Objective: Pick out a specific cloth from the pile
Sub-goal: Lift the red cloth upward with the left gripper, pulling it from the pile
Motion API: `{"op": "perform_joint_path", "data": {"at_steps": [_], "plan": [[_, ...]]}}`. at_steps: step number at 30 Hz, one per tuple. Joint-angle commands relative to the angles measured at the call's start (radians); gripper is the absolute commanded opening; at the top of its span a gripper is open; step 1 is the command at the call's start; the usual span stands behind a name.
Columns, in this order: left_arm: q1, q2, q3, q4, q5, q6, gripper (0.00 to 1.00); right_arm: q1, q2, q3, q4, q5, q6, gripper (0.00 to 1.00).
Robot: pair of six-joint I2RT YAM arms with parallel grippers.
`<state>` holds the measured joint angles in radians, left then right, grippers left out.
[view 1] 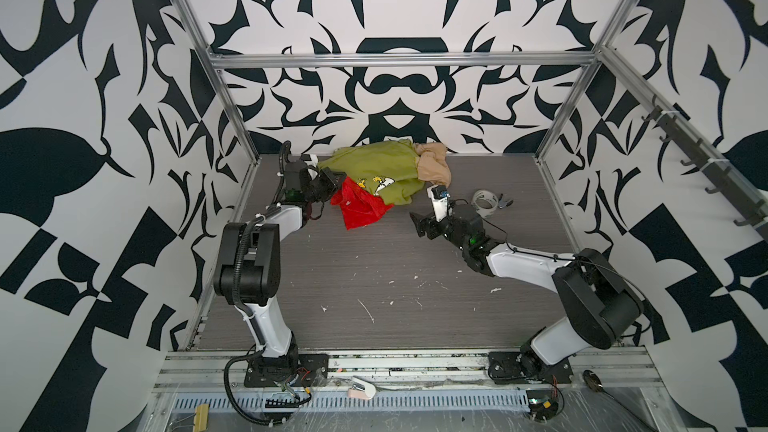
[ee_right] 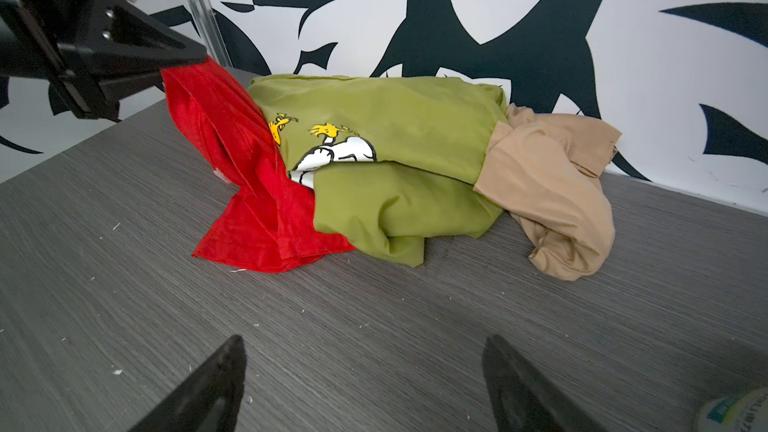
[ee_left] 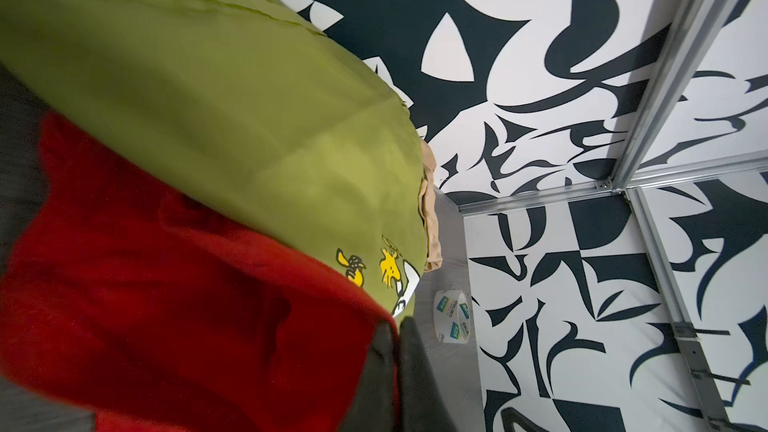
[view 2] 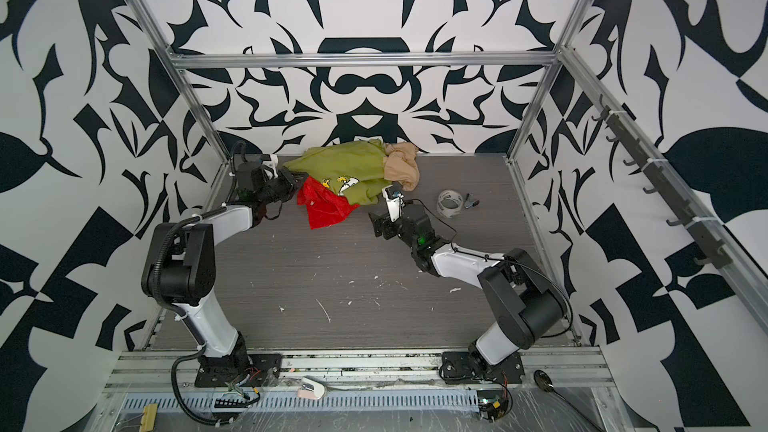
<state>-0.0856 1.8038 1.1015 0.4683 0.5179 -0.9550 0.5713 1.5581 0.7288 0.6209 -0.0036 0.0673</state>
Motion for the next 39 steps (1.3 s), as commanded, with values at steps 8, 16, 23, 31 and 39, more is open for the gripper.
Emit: {"op": "perform_joint_path", "data": {"at_steps": [8, 16, 23, 31, 39], "plan": [[-0.017, -0.082, 0.072, 0.038, 0.059, 0.008, 0.0, 0.012, -0.027, 0.024, 0.022, 0.012, -0.012, 0.91], [-0.023, -0.093, 0.104, 0.06, 0.085, 0.004, 0.0, 0.016, -0.036, 0.033, 0.01, 0.014, -0.021, 0.91], [-0.028, -0.121, 0.089, 0.107, 0.104, -0.011, 0.0, 0.018, -0.042, 0.038, 0.006, 0.014, -0.023, 0.91], [-0.029, -0.167, 0.069, 0.11, 0.111, 0.013, 0.0, 0.024, -0.044, 0.039, 0.005, 0.012, -0.022, 0.91], [-0.028, -0.207, 0.061, 0.108, 0.117, 0.02, 0.0, 0.03, -0.044, 0.034, 0.007, 0.014, -0.017, 0.91]]}}
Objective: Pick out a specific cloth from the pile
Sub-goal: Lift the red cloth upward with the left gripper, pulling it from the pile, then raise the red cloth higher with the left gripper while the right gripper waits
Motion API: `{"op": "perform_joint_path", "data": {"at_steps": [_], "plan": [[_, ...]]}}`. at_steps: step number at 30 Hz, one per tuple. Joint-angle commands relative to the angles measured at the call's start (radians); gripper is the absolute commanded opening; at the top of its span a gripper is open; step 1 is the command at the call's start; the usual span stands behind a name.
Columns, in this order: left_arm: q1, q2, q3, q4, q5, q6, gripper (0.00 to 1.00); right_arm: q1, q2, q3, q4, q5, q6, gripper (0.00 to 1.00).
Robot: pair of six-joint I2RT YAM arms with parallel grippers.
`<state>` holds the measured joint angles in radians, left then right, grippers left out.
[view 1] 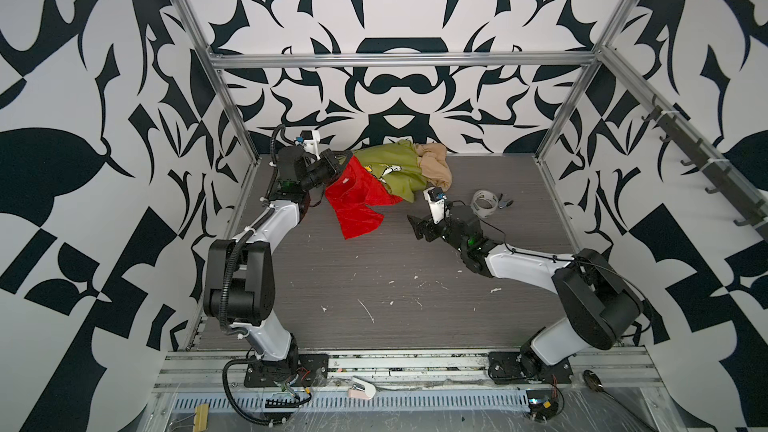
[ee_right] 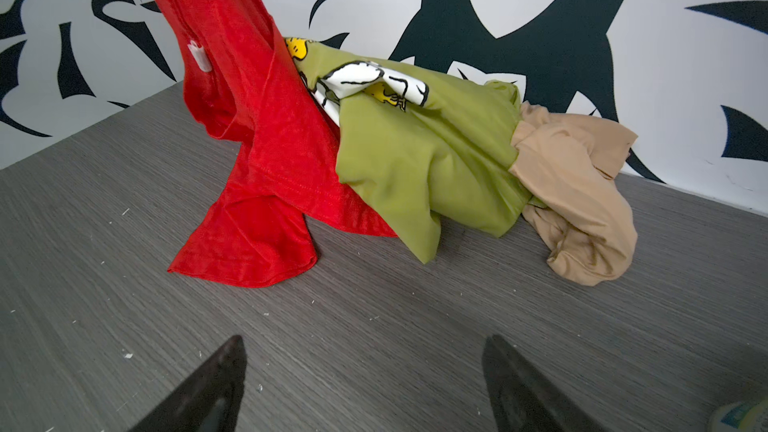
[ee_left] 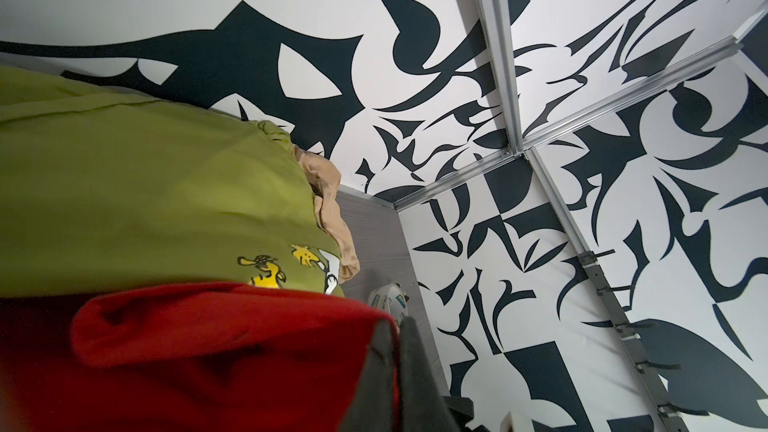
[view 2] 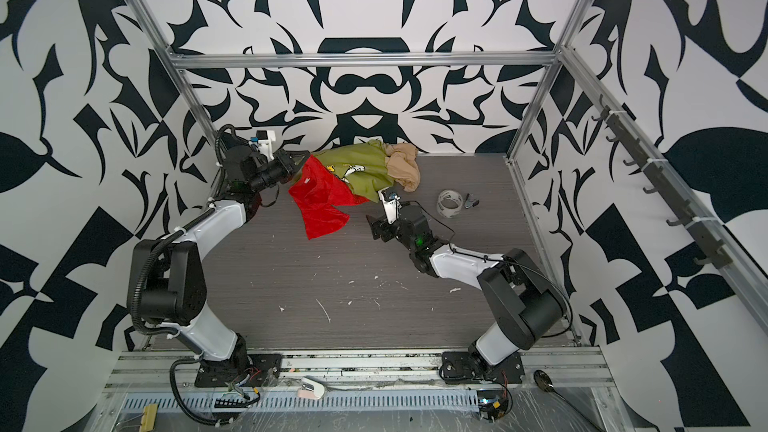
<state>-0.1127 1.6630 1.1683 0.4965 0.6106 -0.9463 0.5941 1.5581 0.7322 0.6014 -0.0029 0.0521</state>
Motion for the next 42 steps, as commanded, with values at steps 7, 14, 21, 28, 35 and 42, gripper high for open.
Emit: {"op": "perform_joint_path", "data": {"at_steps": [7, 14, 21, 28, 35, 42], "plan": [[0.0, -0.116, -0.006, 0.054, 0.026, 0.037, 0.0, 0.013, -0.055, 0.029, 0.023, 0.021, -0.002, 0.91], [0.0, -0.152, 0.0, 0.03, 0.033, 0.042, 0.0, 0.018, -0.063, 0.031, 0.018, 0.023, -0.001, 0.91], [0.001, -0.182, 0.001, 0.013, 0.037, 0.044, 0.0, 0.022, -0.071, 0.026, 0.017, 0.024, -0.001, 0.91], [0.0, -0.211, 0.011, -0.014, 0.038, 0.063, 0.0, 0.025, -0.077, 0.032, 0.015, 0.017, -0.004, 0.91], [0.001, -0.239, 0.011, -0.04, 0.042, 0.099, 0.0, 0.027, -0.102, 0.045, -0.01, -0.006, -0.013, 0.91], [0.0, -0.241, 0.052, -0.062, 0.062, 0.101, 0.0, 0.027, -0.111, 0.051, -0.014, -0.033, -0.015, 0.91]]}}
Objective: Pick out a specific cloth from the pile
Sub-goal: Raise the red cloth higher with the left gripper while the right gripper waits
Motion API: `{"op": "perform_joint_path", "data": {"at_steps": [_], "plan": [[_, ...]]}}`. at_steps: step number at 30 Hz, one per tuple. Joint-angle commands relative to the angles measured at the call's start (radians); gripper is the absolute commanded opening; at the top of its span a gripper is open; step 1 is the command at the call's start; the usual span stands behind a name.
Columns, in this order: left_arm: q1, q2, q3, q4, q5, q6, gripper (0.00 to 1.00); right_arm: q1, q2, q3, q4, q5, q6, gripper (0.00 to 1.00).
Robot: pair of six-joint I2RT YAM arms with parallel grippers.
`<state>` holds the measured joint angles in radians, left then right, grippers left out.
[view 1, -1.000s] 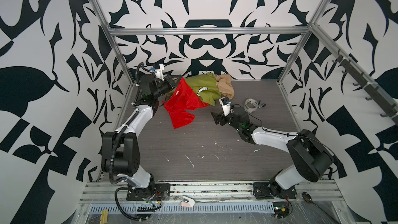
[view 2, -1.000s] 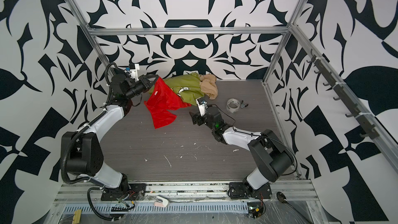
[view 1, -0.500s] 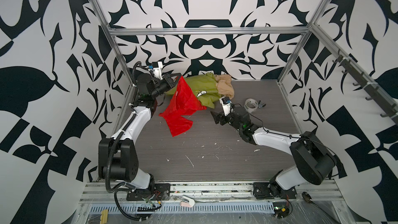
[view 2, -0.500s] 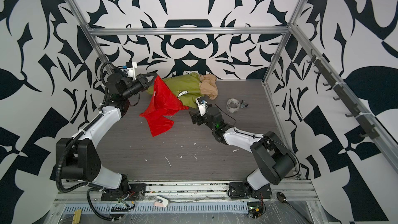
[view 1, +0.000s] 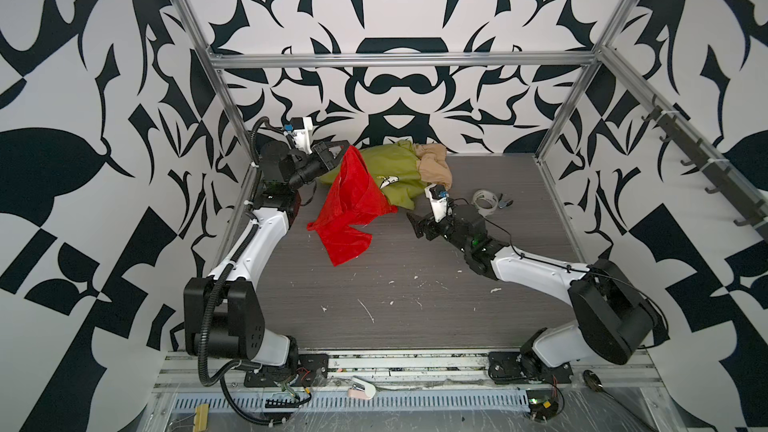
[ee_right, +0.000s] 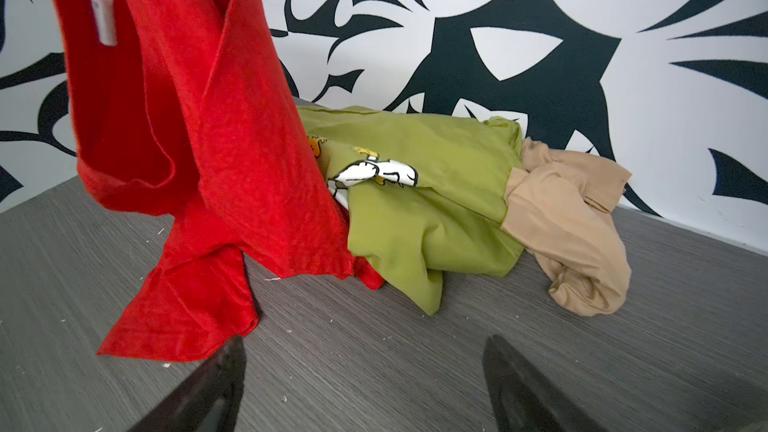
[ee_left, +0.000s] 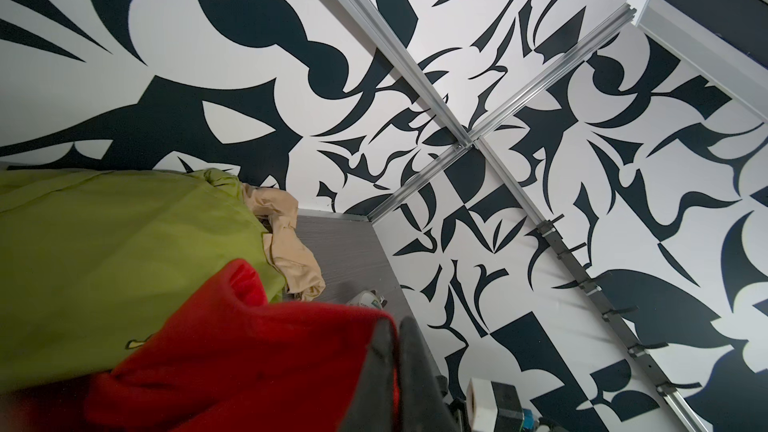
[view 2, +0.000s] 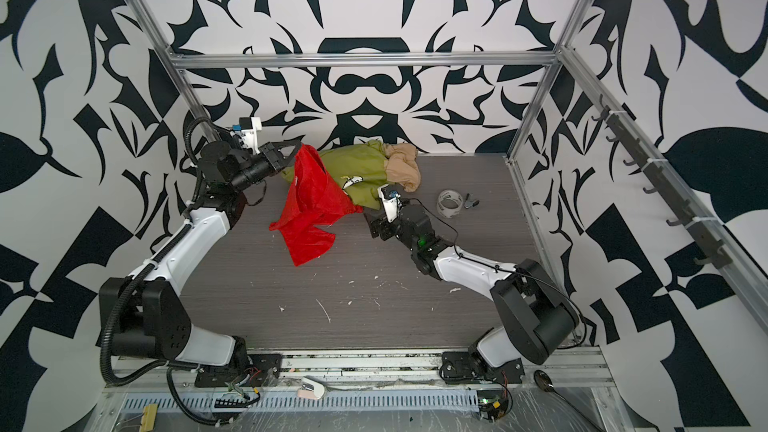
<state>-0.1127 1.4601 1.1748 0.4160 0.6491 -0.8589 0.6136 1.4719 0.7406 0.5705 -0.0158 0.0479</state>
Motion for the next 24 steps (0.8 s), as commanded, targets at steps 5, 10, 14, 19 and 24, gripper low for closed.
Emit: {"op": "perform_joint_path", "data": {"at_steps": [5, 10, 14, 19, 24], "plan": [[0.0, -0.05, 0.068, 0.011, 0.028, 0.015, 0.0, 0.01, -0.027, 0.054, 0.007, -0.035, -0.014, 0.91], [0.001, -0.064, 0.083, 0.005, 0.025, 0.015, 0.0, 0.011, -0.029, 0.057, 0.005, -0.039, -0.012, 0.92], [0.0, -0.073, 0.09, 0.003, 0.023, 0.014, 0.0, 0.013, -0.031, 0.057, 0.005, -0.042, -0.011, 0.92], [0.001, -0.085, 0.098, 0.0, 0.023, 0.014, 0.0, 0.017, -0.037, 0.056, 0.004, -0.05, -0.013, 0.92], [0.0, -0.105, 0.112, -0.016, 0.019, 0.036, 0.0, 0.02, -0.056, 0.05, 0.004, -0.058, -0.019, 0.93]]}}
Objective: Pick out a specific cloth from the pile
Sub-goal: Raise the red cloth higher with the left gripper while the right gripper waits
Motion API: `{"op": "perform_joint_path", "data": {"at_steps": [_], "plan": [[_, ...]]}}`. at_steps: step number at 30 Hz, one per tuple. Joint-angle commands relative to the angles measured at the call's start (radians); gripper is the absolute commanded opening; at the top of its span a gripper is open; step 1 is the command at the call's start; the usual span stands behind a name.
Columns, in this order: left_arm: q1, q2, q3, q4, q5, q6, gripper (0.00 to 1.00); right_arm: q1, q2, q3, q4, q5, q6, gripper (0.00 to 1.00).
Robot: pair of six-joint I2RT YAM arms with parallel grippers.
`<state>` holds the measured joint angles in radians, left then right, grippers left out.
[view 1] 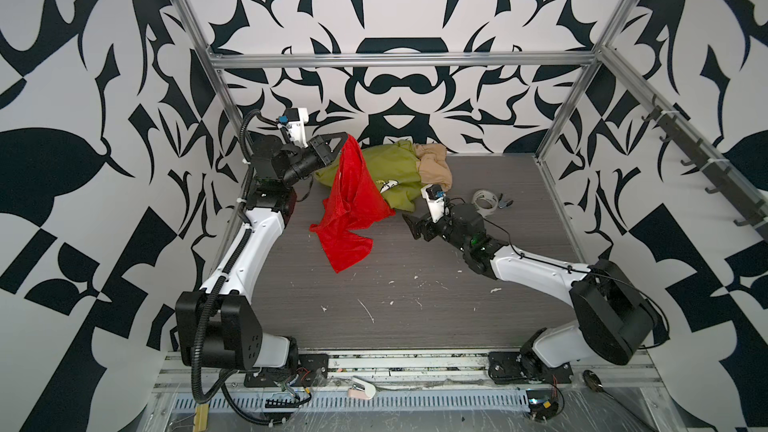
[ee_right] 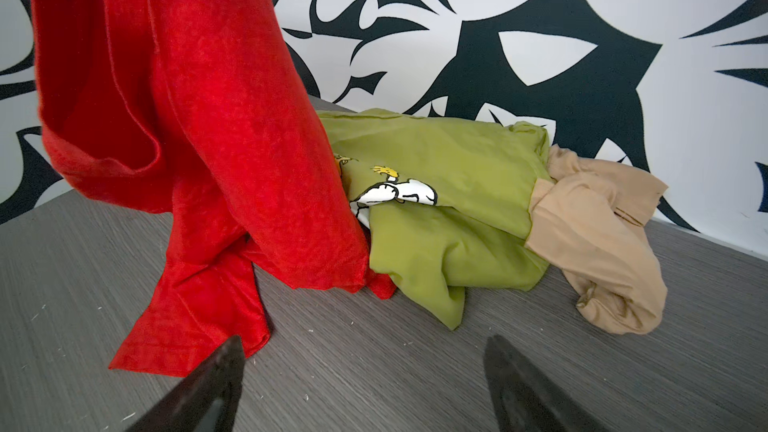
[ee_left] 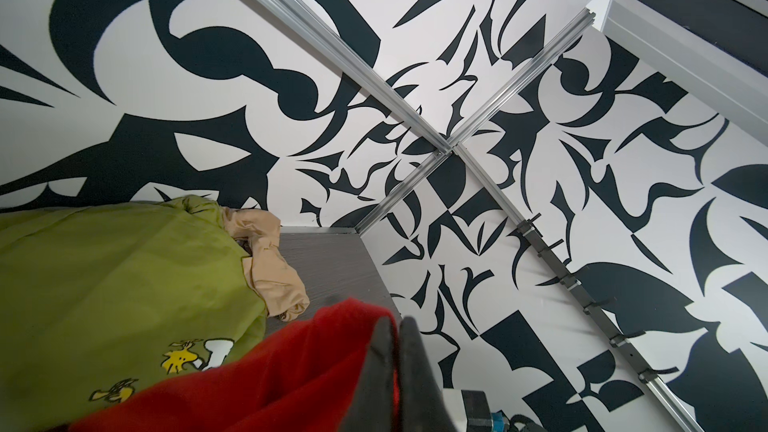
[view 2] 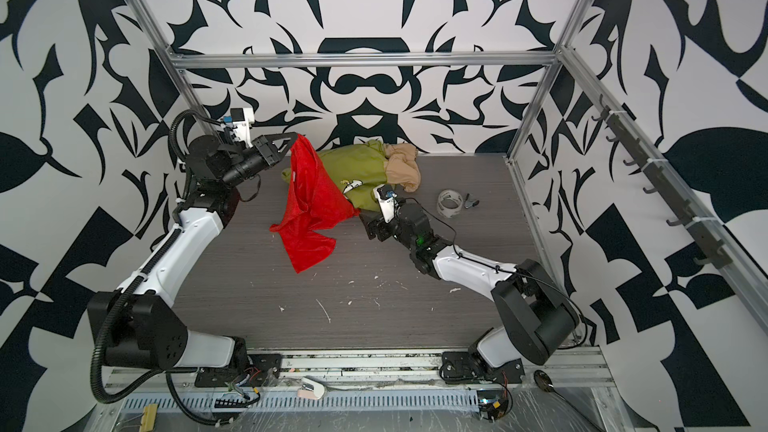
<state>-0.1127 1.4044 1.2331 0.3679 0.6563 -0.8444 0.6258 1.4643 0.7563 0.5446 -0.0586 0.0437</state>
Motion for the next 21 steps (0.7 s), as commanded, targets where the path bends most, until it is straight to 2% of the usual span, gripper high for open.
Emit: {"op": "perform_joint_path", "data": {"at_steps": [1, 21], "plan": [[0.0, -0.053, 0.058, 0.028, 0.012, 0.027, 0.0, 0.008, -0.053, 0.034, 0.028, -0.015, -0.019, 0.93], [-0.002, -0.068, 0.087, 0.061, 0.104, -0.036, 0.0, 0.05, -0.097, 0.049, -0.015, -0.045, -0.082, 0.96]]}}
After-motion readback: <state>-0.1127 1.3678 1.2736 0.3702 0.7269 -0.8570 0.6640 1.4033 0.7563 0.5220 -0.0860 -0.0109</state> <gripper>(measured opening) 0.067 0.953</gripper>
